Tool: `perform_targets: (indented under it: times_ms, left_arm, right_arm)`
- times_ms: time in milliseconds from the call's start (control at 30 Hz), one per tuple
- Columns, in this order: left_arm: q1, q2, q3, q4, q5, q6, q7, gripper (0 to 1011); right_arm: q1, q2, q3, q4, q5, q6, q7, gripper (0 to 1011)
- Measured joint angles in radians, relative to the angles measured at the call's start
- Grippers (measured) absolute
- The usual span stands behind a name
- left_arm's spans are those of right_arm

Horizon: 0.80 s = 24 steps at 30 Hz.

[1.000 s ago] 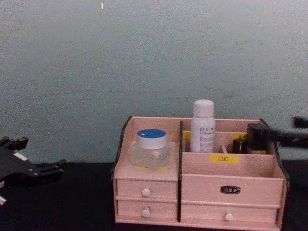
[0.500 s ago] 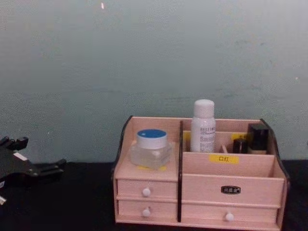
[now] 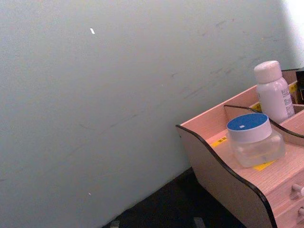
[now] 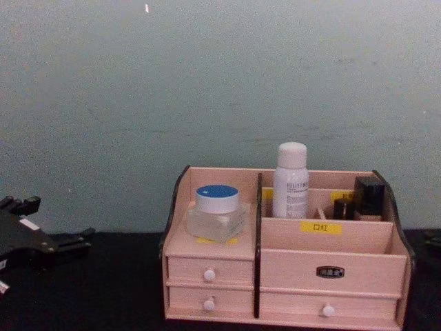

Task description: Pick up the facial cleanser and watermelon frost from the table and place them into the tiered storage box.

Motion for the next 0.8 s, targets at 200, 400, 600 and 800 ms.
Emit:
perform_targets:
  times_ms: [200, 400, 600, 800]
  left_arm:
    - [0.000, 0.000, 0.000, 0.000, 0.000, 0.000, 0.000, 1001]
    - [0.000, 0.000, 0.000, 0.000, 0.000, 0.000, 0.000, 1001]
    - [0.000, 0.000, 0.000, 0.000, 0.000, 0.000, 0.000, 1001]
    - [0.000, 0.000, 0.000, 0.000, 0.000, 0.000, 0.000, 1001]
  right_arm:
    - [-0.001, 0.003, 0.000, -0.005, 0.003, 0.000, 0.002, 1002]
    - [-0.002, 0.004, 0.001, -0.008, 0.006, 0.000, 0.004, 1003]
    - [-0.003, 0.005, 0.002, -0.010, 0.009, 0.001, 0.006, 1002]
    - [-0.003, 0.006, 0.002, -0.011, 0.010, 0.000, 0.006, 1002]
